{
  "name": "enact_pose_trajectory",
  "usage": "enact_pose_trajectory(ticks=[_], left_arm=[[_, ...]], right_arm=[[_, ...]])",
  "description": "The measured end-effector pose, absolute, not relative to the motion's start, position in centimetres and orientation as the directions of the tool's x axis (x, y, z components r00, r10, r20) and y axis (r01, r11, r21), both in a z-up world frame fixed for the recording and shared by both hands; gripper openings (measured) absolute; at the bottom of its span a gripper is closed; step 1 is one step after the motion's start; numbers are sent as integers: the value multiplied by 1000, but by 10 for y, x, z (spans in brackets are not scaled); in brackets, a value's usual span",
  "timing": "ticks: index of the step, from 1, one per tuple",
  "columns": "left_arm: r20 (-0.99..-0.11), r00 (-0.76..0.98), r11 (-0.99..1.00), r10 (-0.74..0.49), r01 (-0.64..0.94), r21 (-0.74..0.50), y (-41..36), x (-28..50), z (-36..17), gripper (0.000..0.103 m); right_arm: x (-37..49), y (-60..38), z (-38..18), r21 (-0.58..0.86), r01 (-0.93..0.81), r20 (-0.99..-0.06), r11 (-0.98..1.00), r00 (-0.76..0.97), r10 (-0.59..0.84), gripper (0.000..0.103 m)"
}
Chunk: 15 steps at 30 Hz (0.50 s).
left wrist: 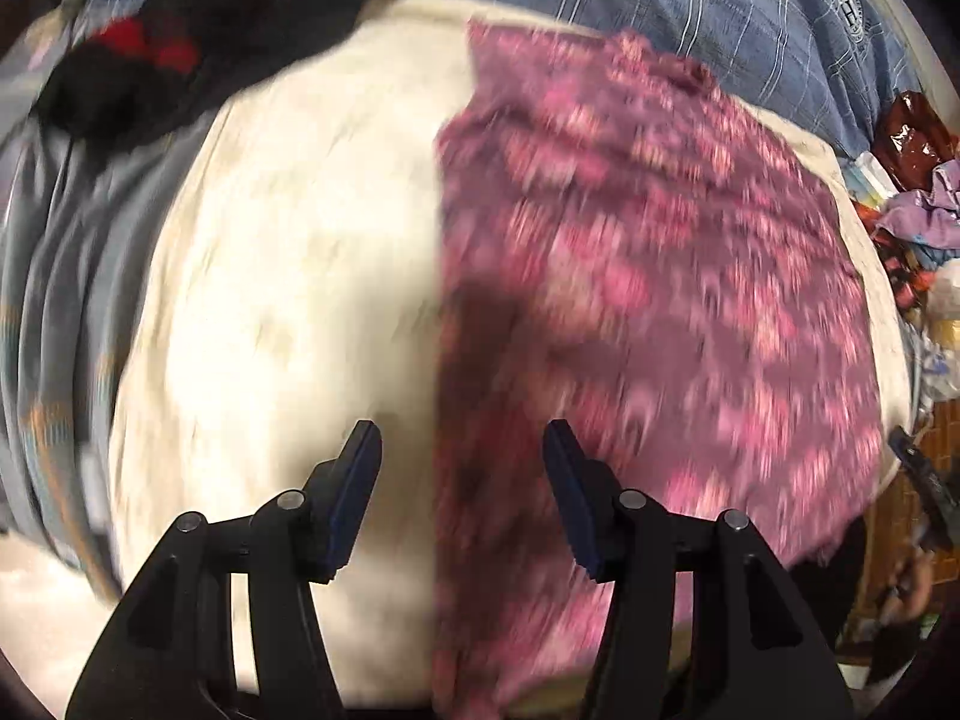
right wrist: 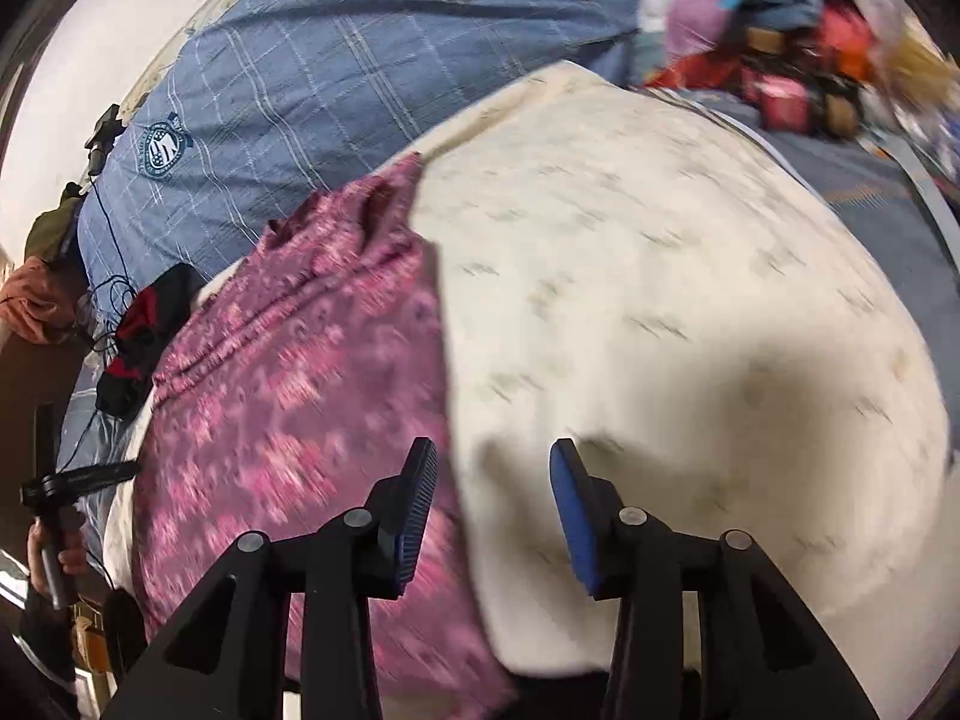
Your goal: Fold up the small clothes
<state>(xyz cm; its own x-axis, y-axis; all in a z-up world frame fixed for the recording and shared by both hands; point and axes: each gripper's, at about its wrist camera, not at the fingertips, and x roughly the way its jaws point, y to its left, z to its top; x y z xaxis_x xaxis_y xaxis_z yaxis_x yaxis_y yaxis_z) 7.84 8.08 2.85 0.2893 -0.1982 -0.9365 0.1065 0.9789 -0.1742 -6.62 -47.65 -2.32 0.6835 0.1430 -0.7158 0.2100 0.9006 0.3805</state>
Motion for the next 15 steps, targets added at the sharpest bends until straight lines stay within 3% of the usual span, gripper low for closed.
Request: enact_pose_trajectory(ticks=[9, 15], left_arm=[[-937, 203, 959, -283, 60, -276, 95, 3, 4, 64], [-924, 88, 928, -372, 16, -372, 95, -28, -18, 64]], right_arm=[[-89, -463, -52, 509, 59, -682, 859, 636, 361, 47], [-95, -444, -55, 487, -41, -706, 872, 570, 421, 48]])
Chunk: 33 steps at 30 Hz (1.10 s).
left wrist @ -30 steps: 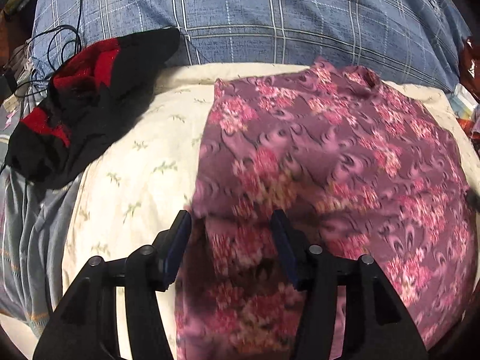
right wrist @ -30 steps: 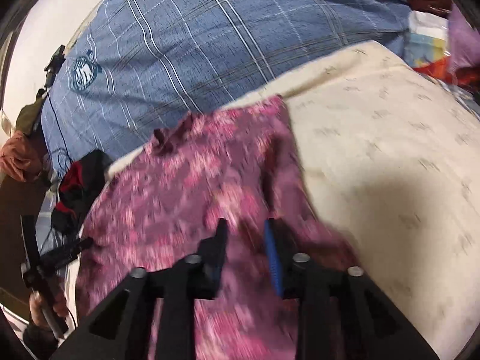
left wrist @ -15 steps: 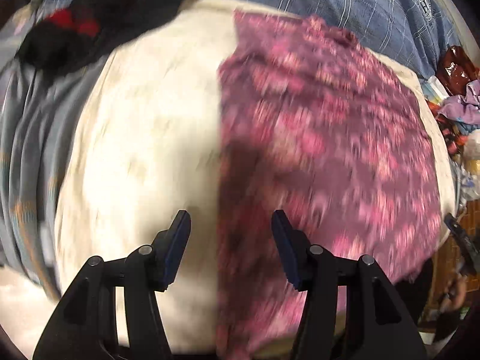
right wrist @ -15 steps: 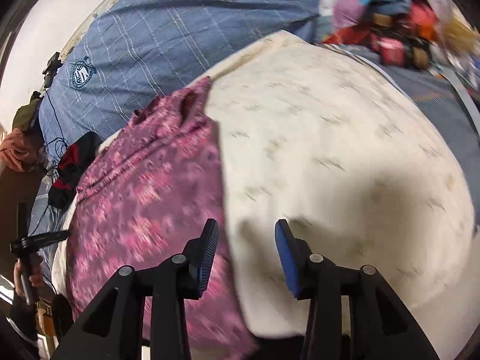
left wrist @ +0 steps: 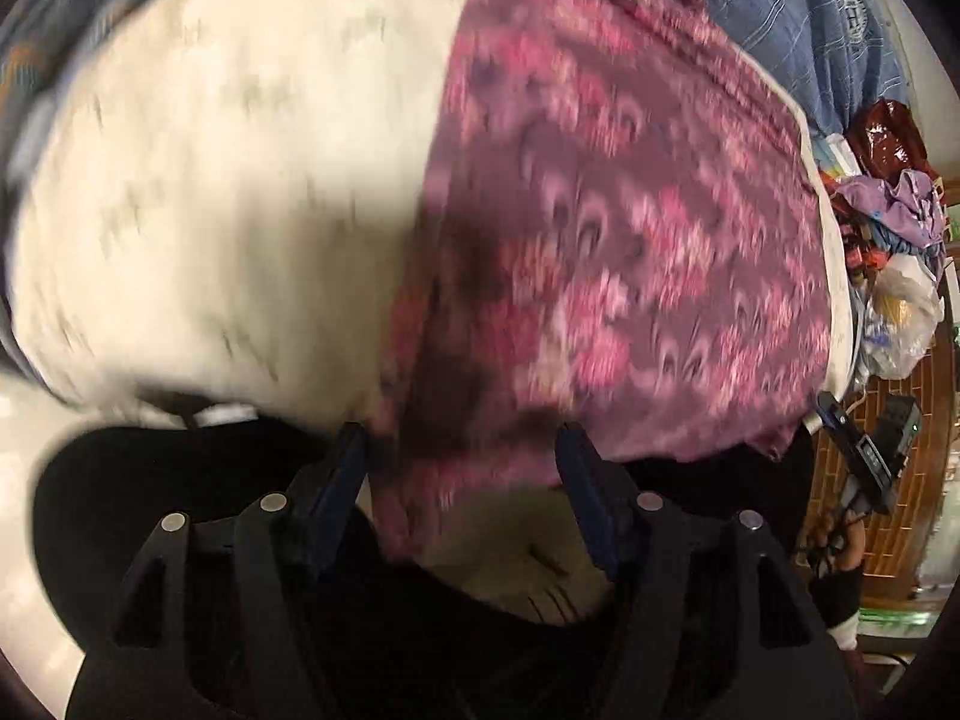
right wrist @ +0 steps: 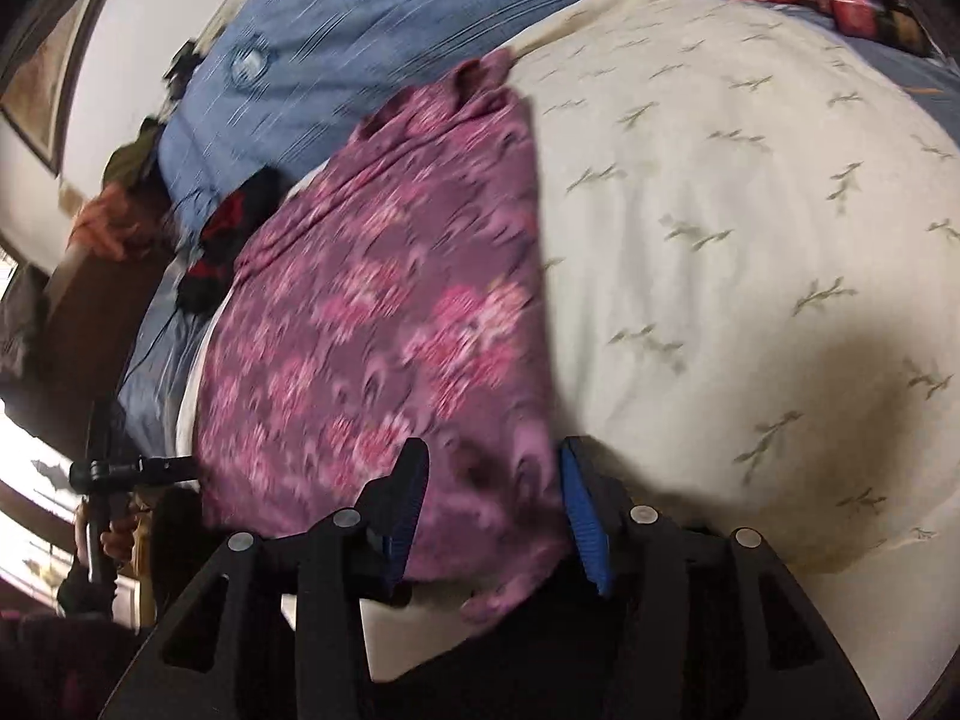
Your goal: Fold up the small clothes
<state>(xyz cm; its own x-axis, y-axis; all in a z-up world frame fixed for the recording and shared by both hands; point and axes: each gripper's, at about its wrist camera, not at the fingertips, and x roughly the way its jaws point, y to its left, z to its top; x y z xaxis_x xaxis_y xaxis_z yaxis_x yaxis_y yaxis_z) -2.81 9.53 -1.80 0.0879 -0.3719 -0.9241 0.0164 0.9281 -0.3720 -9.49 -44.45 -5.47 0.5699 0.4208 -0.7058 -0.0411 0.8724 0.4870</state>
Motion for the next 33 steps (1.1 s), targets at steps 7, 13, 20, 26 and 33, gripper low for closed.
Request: enact_pose_trajectory(ticks=[7, 13, 20, 26, 33], left_arm=[[-957, 48, 955, -286, 100, -280, 73, -34, -29, 64], [-941, 47, 939, -335, 106, -329, 67, -32, -40, 20], [-871, 100, 870, -482, 176, -461, 68, -46, -3, 6], [-723, 205, 751, -660, 204, -628, 71, -20, 45, 6], [-639, 281, 691, -716, 157, -706, 85, 18, 58, 6]], right_arm=[[-91, -432, -63, 452, -101, -759, 886, 478, 442, 48], [-86, -416, -77, 332, -167, -841, 929, 395, 371, 34], [-103, -416, -53, 394, -267, -772, 879, 423, 474, 5], [-103, -427, -15, 591, -274, -560, 759, 538, 630, 5], [-72, -429, 11, 714, -290, -354, 637, 635, 687, 4]])
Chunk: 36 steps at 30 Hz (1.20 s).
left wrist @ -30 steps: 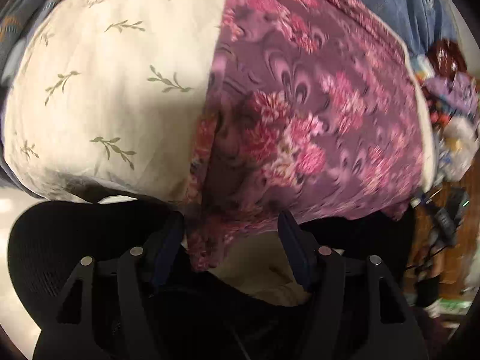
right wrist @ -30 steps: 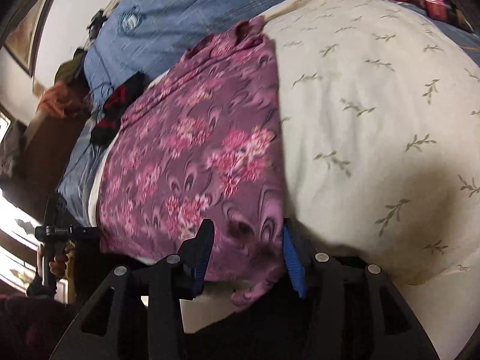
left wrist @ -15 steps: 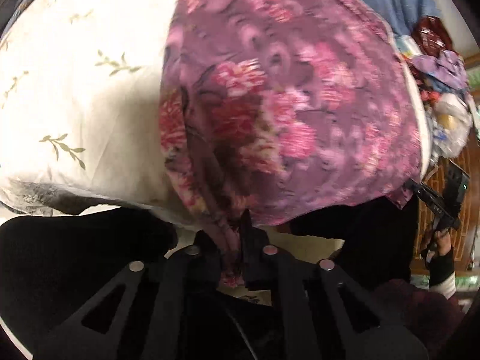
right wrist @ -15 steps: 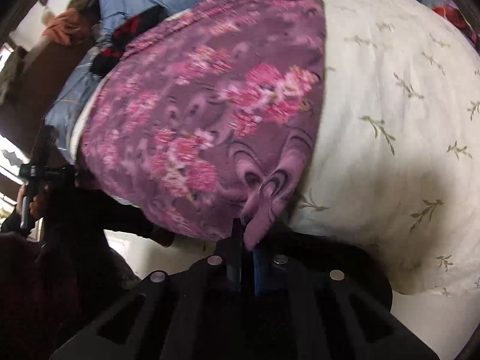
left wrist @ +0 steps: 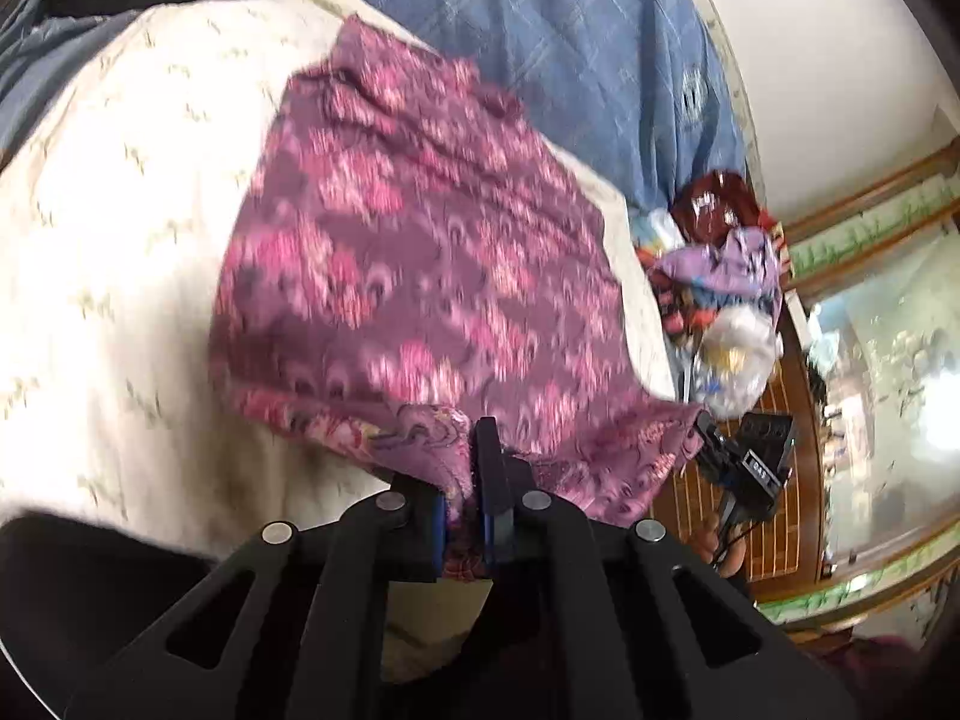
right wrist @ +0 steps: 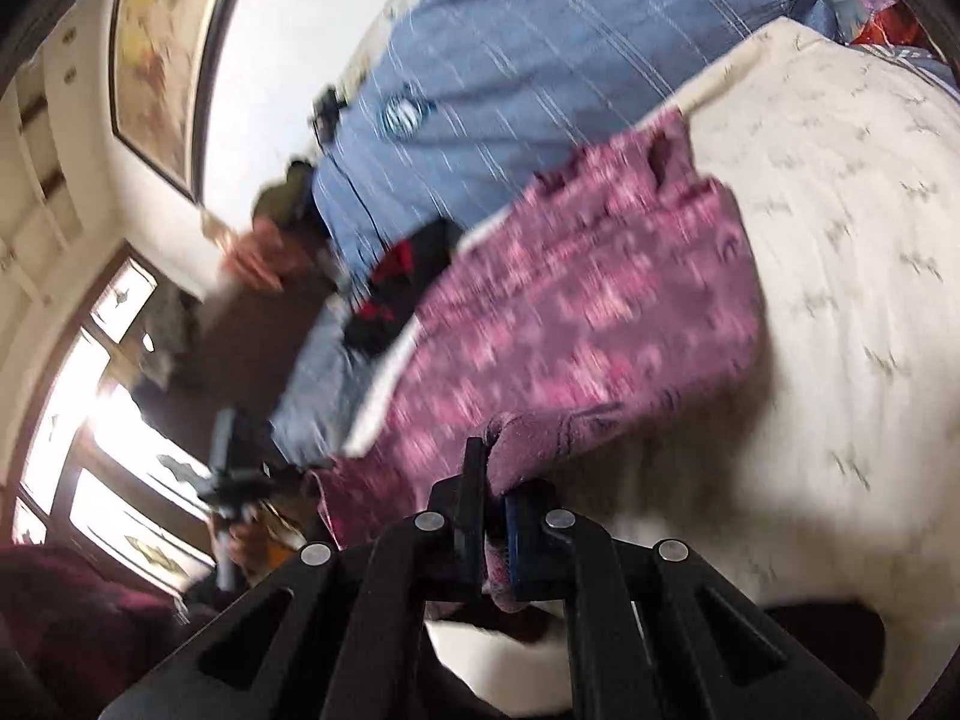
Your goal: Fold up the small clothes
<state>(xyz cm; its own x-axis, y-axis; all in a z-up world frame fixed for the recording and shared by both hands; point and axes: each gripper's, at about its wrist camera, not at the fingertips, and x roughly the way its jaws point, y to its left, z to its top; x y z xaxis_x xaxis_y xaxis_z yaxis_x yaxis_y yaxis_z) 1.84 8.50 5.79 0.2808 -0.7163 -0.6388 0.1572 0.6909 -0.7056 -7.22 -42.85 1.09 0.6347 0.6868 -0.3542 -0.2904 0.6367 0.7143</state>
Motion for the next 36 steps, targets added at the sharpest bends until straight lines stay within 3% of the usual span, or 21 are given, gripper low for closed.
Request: enact_pose_trajectory(ticks=[7, 27, 36], left_arm=[[-574, 407, 660, -710, 101, -745, 102, 64, 69, 6], [-576, 500, 678, -647, 31, -734, 94, 224, 61, 6], [-608, 491, 687, -624, -25, -726, 85, 296, 45, 6]], right_arm=[[-21, -450, 19, 802, -232, -225, 550, 735, 640, 4], [147, -476, 7, 891, -85, -207, 446, 798, 566, 4], [210, -493, -8, 895, 3, -261, 447, 816, 516, 4]])
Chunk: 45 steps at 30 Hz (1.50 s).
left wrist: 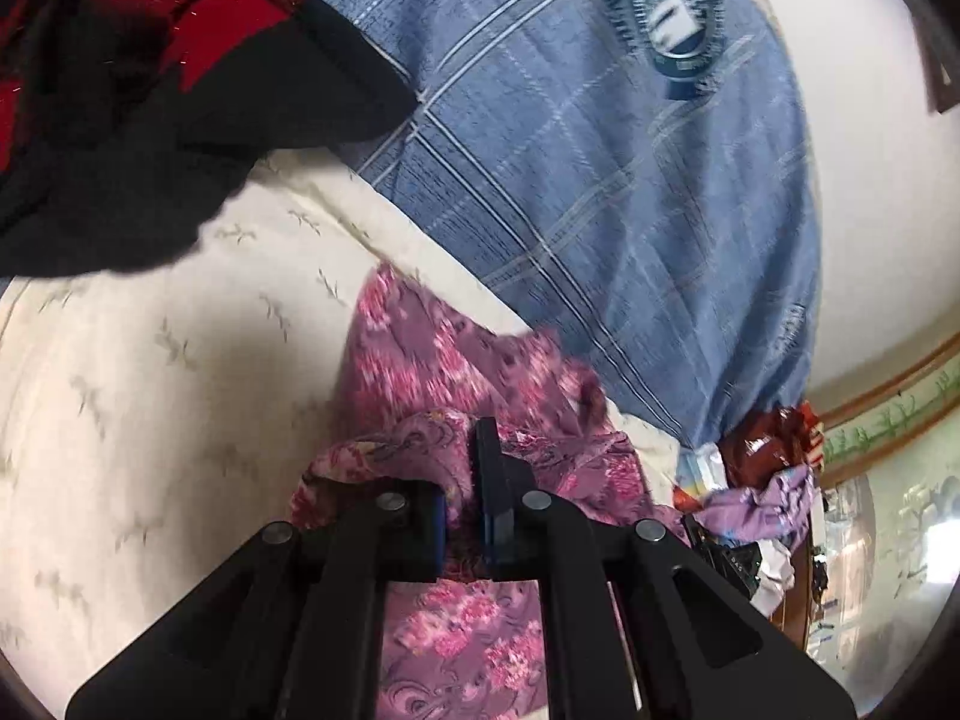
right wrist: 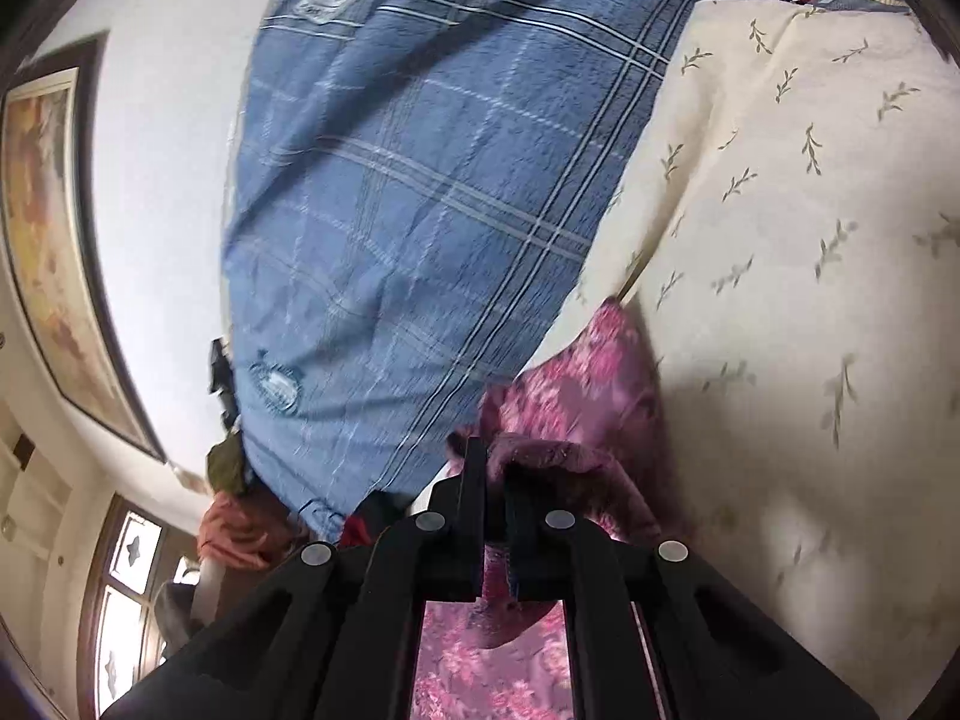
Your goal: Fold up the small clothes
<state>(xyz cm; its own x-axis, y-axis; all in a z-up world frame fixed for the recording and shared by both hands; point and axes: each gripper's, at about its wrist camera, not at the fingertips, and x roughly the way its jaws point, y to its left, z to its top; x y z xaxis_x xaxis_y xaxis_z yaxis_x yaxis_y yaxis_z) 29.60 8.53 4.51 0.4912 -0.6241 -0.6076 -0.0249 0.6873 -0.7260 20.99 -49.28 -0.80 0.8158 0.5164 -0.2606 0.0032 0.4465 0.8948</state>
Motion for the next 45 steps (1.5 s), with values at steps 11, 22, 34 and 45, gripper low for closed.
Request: enact_pose_trajectory(ticks=[11, 22, 34, 45], left_arm=[[-677, 423, 706, -603, -113, -699, 73, 353, 4, 6], [-587, 432, 574, -685, -177, -800, 91, 369, -2, 11], [-664, 393, 688, -636, -102, -719, 110, 361, 12, 72], [-751, 433, 832, -499, -4, -555, 59, 372, 14, 14]], right_arm=[[262, -495, -24, 910, 92, -319, 404, 778, 541, 24], [279, -495, 1, 897, 60, -294, 438, 821, 490, 35], [262, -516, -16, 816, 181, -453, 550, 790, 412, 49], [299, -460, 16, 549, 93, -593, 831, 744, 309, 7]])
